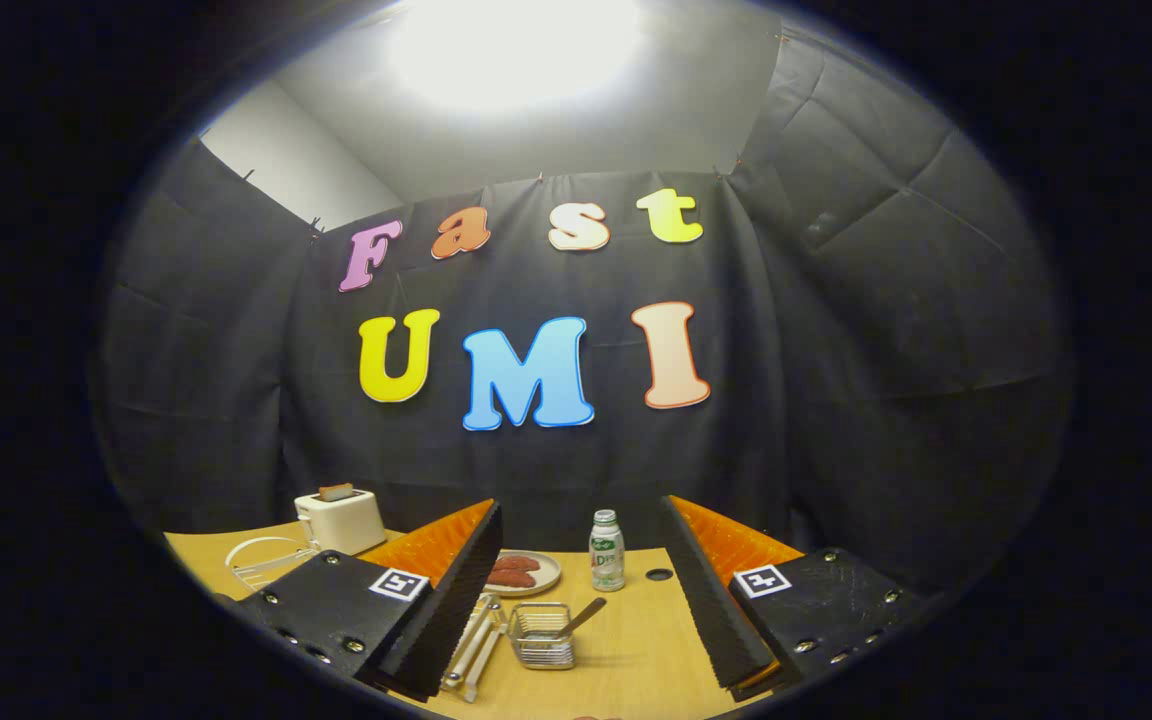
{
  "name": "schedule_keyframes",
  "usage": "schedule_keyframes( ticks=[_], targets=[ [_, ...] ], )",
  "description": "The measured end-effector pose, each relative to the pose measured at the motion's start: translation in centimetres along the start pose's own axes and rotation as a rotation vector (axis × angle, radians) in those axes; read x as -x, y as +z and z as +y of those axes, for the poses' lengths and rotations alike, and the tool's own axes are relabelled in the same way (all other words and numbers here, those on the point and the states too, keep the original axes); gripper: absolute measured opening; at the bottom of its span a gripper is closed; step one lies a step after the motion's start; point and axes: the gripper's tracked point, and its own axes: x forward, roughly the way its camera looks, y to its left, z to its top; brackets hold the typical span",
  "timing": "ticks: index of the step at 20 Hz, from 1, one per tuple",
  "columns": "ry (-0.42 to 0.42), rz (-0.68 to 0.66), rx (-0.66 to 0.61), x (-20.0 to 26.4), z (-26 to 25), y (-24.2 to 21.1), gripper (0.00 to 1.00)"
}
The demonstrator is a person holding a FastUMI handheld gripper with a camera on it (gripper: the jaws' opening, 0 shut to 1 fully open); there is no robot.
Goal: Take the plate from the dish rack, then take the spoon from the basket and place it into the plate.
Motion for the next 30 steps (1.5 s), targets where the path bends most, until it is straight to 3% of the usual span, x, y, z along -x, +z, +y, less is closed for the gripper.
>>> schedule_keyframes(
  ticks=[14,21,30],
  targets=[
    [0.179,0.386,-0.074,-5.0,14.5,-3.9,0.96],
    [0.22,0.653,-0.072,-9.4,16.6,-8.9,0.96],
    [0.256,0.999,-0.091,-11.6,18.3,-16.9,0.97]
  ],
)
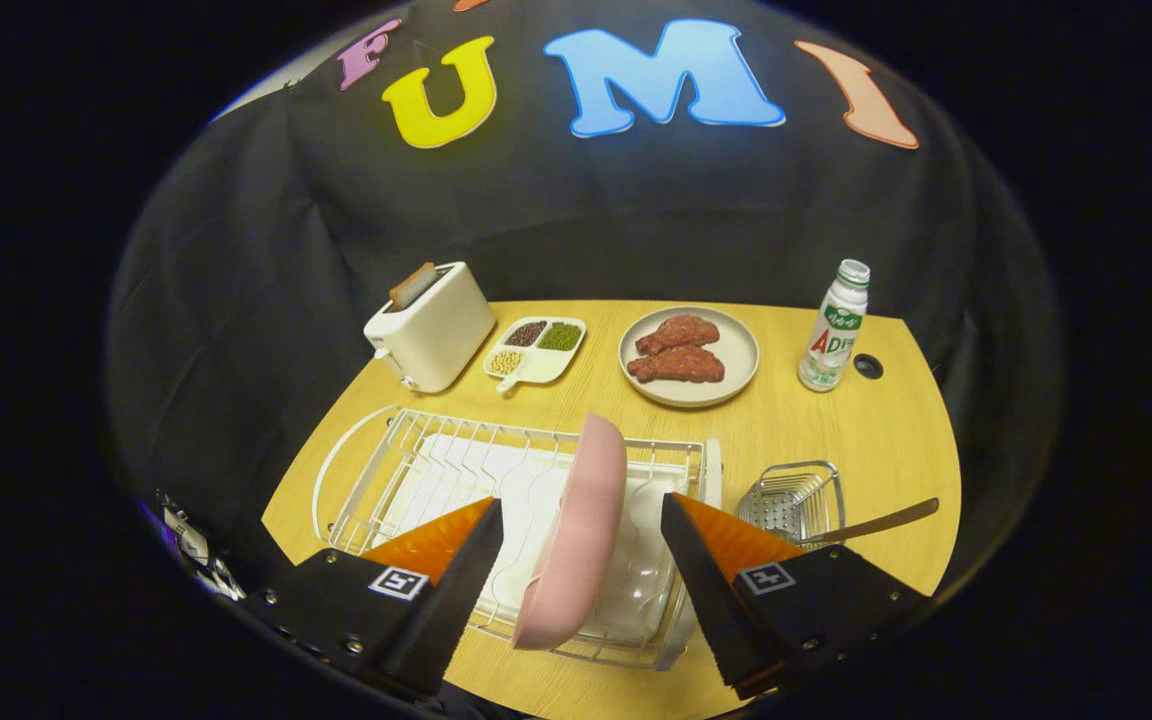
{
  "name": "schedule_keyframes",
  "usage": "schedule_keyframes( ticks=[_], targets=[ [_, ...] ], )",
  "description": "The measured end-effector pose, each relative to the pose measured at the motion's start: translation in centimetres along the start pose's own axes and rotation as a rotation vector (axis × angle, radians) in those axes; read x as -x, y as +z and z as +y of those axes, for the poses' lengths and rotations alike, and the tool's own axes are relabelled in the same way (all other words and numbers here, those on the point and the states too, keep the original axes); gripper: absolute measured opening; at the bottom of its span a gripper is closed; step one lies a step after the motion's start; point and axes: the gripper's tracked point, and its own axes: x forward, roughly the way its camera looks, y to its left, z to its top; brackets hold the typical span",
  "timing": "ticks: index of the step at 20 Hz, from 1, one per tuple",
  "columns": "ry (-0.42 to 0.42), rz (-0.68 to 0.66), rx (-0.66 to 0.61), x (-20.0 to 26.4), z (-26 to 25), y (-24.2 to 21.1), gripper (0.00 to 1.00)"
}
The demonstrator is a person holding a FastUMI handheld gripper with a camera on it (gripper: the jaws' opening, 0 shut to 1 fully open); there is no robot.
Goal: Take the plate from the dish rack, then take the spoon from the basket and place it into the plate.
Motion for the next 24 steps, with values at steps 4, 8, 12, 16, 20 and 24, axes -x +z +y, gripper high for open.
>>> schedule_keyframes(
  ticks=[4,8,12,16,20,24],
  targets=[
    [-0.004,0.146,-0.017,-2.3,-0.2,-1.8,0.95],
    [-0.031,0.252,-0.033,-3.3,-0.2,-2.9,0.68],
    [-0.092,0.346,-0.008,-3.3,-1.0,-3.9,0.45],
    [-0.179,0.391,0.038,-2.9,-2.3,-3.7,0.36],
    [-0.21,0.42,0.08,-2.4,-2.6,-2.8,0.32],
    [-0.279,0.434,0.198,-2.3,-2.4,-1.2,0.32]
  ],
)
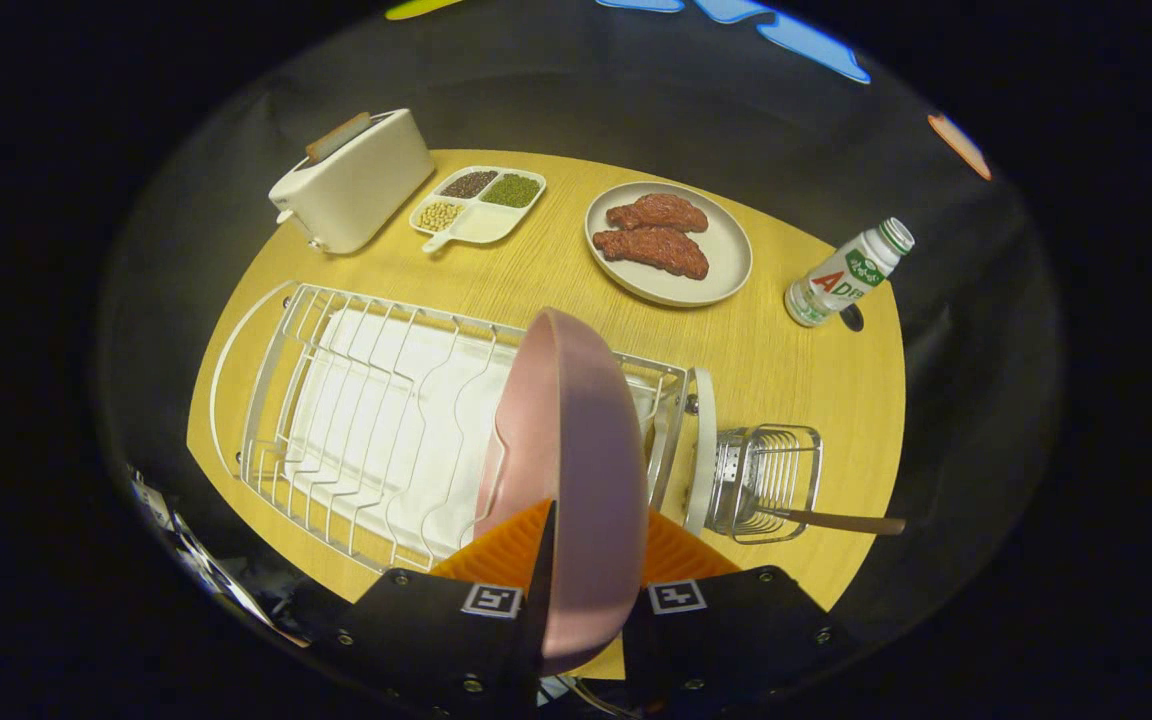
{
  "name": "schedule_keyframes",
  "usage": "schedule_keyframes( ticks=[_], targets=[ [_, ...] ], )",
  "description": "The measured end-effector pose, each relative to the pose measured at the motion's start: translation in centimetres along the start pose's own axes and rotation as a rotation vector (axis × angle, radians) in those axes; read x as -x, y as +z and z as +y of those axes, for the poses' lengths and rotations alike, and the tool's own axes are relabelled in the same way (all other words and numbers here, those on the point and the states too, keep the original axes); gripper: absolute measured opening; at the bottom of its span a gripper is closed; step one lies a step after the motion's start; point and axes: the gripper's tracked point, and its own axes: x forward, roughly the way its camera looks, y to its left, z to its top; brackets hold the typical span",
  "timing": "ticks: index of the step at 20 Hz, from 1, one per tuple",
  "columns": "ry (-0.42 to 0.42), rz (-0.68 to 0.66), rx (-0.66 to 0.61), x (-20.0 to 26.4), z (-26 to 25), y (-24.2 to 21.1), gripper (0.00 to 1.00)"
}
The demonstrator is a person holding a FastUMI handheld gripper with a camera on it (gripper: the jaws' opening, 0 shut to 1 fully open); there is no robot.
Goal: Take the plate from the dish rack, then take the spoon from the basket and place it into the plate.
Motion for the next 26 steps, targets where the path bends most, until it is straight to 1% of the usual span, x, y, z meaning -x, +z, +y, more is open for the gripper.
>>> schedule_keyframes(
  ticks=[2,3,5,8,10,12,15,20,23,25,26],
  targets=[
    [-0.059,-0.039,0.036,0.2,-0.6,1.9,0.31],
    [-0.078,-0.031,0.055,1.1,-0.7,1.8,0.27],
    [-0.102,-0.028,0.085,1.3,-0.6,1.9,0.27],
    [-0.136,-0.056,0.123,1.7,-0.9,2.5,0.27],
    [-0.122,-0.059,0.106,2.0,-1.0,2.4,0.27],
    [-0.09,-0.06,0.069,2.6,-1.8,1.9,0.27],
    [-0.012,-0.074,-0.017,4.6,-3.2,0.3,0.27],
    [0.213,-0.12,-0.179,9.1,-4.2,-4.0,0.27],
    [0.417,-0.154,-0.29,11.7,-2.8,-7.4,0.27],
    [0.548,-0.177,-0.351,12.2,-1.5,-9.9,0.27],
    [0.595,-0.178,-0.371,11.9,-0.9,-11.4,0.27]
  ],
)
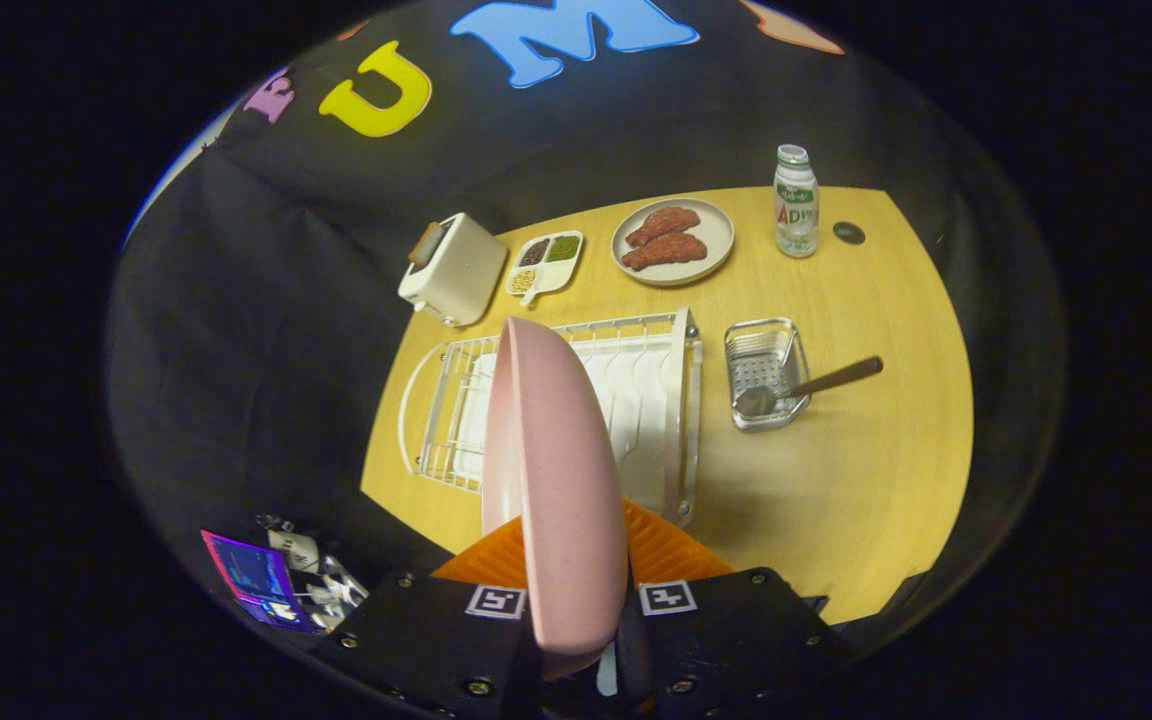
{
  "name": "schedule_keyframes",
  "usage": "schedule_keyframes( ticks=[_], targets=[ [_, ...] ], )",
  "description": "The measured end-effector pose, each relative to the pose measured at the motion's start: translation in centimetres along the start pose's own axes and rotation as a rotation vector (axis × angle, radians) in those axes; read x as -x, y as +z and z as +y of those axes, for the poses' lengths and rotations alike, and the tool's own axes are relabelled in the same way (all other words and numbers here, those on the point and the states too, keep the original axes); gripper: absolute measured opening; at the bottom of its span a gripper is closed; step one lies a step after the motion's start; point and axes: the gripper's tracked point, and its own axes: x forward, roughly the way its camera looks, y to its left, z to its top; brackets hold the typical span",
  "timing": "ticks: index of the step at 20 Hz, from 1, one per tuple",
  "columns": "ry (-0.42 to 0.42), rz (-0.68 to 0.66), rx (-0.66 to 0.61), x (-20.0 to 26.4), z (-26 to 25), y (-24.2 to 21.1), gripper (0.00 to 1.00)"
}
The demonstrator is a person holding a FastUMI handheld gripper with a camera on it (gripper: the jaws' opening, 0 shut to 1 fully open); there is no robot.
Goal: Take the plate from the dish rack, then take the spoon from the basket and place it into the plate.
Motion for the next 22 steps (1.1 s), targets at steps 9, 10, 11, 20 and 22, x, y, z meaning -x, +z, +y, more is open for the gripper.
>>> schedule_keyframes(
  ticks=[9,10,11,20,22],
  targets=[
    [0.193,0.068,-0.169,-5.8,-3.0,-13.5,0.27],
    [0.2,0.065,-0.162,-6.2,-3.5,-14.4,0.27],
    [0.207,0.063,-0.169,-6.6,-3.9,-15.0,0.27],
    [0.214,0.052,-0.218,-11.3,-7.0,-16.9,0.27],
    [0.209,0.064,-0.226,-11.9,-7.4,-17.3,0.27]
  ],
)
